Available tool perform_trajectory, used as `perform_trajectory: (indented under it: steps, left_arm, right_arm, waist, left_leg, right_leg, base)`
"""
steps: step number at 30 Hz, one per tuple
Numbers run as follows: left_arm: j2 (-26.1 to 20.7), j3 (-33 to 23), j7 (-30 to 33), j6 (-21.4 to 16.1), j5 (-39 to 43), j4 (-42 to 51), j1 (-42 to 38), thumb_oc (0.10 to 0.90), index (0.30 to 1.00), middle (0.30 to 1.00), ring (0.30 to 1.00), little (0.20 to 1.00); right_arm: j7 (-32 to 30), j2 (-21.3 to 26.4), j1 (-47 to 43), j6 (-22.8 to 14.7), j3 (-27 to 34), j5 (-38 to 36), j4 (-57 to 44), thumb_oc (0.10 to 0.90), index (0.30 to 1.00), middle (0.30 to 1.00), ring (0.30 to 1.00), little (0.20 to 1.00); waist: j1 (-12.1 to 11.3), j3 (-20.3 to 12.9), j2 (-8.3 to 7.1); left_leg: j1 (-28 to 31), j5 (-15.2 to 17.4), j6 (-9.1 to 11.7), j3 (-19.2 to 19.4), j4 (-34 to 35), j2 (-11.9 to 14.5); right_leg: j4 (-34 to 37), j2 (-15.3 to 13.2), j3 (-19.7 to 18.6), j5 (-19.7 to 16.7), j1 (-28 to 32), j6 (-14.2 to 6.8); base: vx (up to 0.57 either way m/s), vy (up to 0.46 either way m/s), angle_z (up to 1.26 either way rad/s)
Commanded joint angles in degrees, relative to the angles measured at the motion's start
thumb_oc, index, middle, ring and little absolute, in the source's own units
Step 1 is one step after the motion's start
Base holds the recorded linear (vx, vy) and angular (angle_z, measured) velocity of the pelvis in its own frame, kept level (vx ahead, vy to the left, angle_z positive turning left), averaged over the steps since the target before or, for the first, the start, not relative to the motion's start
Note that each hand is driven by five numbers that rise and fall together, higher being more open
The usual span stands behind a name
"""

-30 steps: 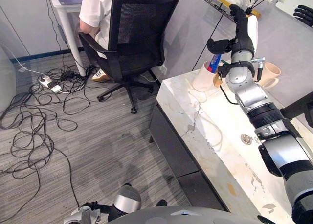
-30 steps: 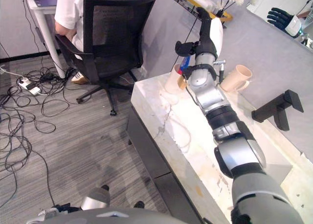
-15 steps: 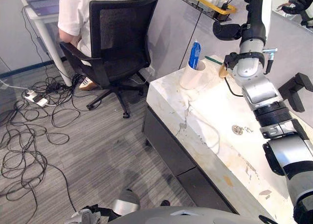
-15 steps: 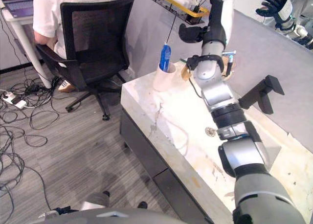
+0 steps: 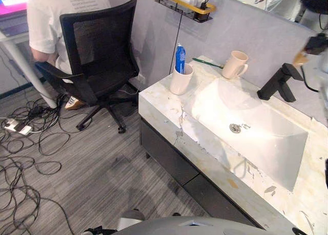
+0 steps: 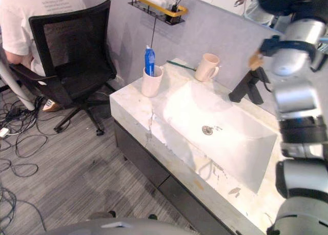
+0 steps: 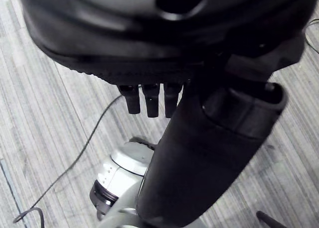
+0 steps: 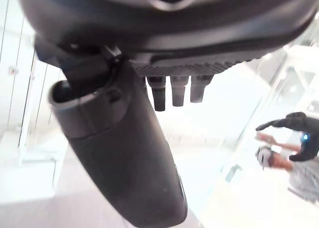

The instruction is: Organize the bathroom.

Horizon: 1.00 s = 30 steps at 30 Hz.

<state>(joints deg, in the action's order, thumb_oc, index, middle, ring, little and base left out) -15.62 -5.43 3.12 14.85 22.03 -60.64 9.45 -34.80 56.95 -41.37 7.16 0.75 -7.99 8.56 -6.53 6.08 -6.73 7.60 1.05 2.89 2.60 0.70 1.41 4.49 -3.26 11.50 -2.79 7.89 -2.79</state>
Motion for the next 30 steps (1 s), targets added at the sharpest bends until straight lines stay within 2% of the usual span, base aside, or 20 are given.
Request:
perform_trajectory:
  steps: [1, 3, 11, 14, 21, 25, 30]
  left_arm:
    - [-0.42, 1.84, -1.71, -1.65, 1.76, -1.91, -0.7, 0.8, 0.9, 0.9, 0.9, 0.9]
    - [-0.06, 1.54, -1.93, -1.82, 2.8, -1.41, -0.71, 0.8, 0.9, 0.9, 0.9, 0.9]
    - [0.45, 1.22, -2.72, -2.0, 4.07, 0.06, -1.05, 0.8, 0.9, 0.9, 0.9, 0.9]
    - [0.39, 0.85, -2.78, -1.95, 5.01, 0.71, -1.39, 0.8, 0.9, 0.9, 0.9, 0.9]
    - [-0.26, -0.38, -2.97, -0.9, 7.2, 1.0, -2.53, 0.8, 0.9, 0.9, 0.9, 0.9]
    - [-0.68, -1.43, -3.57, -0.97, 7.94, 0.6, -3.38, 0.8, 0.9, 0.9, 0.9, 0.9]
    - [-0.99, -2.16, -3.77, -1.39, 8.71, -0.27, -4.42, 0.8, 0.9, 0.9, 0.9, 0.9]
  right_arm:
    - [-5.65, 6.72, -2.17, -3.9, 3.22, -1.03, -1.74, 0.8, 0.9, 0.9, 0.9, 0.9]
    - [-7.31, 9.78, 1.8, -3.53, 7.36, -1.55, -1.5, 0.8, 0.9, 0.9, 0.9, 0.9]
    - [-12.9, 12.76, 15.13, 1.11, 20.74, 1.92, 2.27, 0.8, 0.9, 0.9, 0.9, 0.9]
    - [-16.1, 11.81, 23.26, 1.88, 28.55, 0.59, 4.98, 0.8, 0.9, 0.9, 0.9, 0.9]
    - [-19.91, 8.45, 35.6, 6.24, 38.77, -1.33, 9.09, 0.8, 0.9, 0.9, 0.9, 0.9]
    - [-22.11, 5.83, 40.85, 9.2, 41.14, -4.29, 13.19, 0.8, 0.9, 0.9, 0.9, 0.9]
    - [-22.86, 3.38, 44.49, 10.33, 42.48, -7.66, 17.61, 0.8, 0.9, 0.9, 0.9, 0.9]
  waist:
    - [-0.34, -4.29, -0.72]
    - [1.05, -4.52, -0.41]
    - [4.02, -4.66, 0.55]
    - [5.02, -4.58, 0.87]
    - [6.83, -4.51, 1.18]
    - [8.2, -4.44, 1.24]
    - [9.52, -4.52, 1.44]
  left_leg:
    - [-1.02, 3.43, 1.27, 2.92, -1.32, 2.18]
    - [-0.85, 3.45, 1.2, 3.74, -1.09, 2.11]
    - [-0.78, 3.58, 0.94, 5.51, -0.49, 1.9]
    - [-0.75, 3.76, 0.82, 6.3, -0.2, 1.81]
    - [-0.67, 3.82, 0.58, 7.54, 0.41, 1.6]
    - [-0.82, 3.69, 0.45, 8.45, 0.73, 1.53]
    - [-0.86, 3.55, 0.41, 9.21, 0.91, 1.5]
  right_leg:
    - [-5.01, -2.94, -1.67, 6.34, -0.66, -4.44]
    - [-4.87, -2.81, -2.5, 6.26, -1.0, -4.39]
    - [-4.59, -2.62, -4.27, 6.04, -2.03, -4.46]
    - [-4.48, -2.57, -4.98, 5.96, -2.43, -4.58]
    - [-4.31, -2.19, -6.54, 5.52, -3.37, -4.63]
    - [-4.2, -2.0, -7.39, 5.18, -4.0, -4.64]
    - [-4.2, -1.81, -8.16, 4.84, -4.55, -4.66]
  base:
    - [-0.06, 0.032, -0.2]
    - [-0.08, 0.045, -0.25]
    - [-0.07, 0.029, -0.15]
    - [-0.07, 0.031, -0.07]
    - [-0.05, 0.018, -0.11]
    - [-0.07, -0.002, -0.21]
    - [-0.05, 0.004, -0.14]
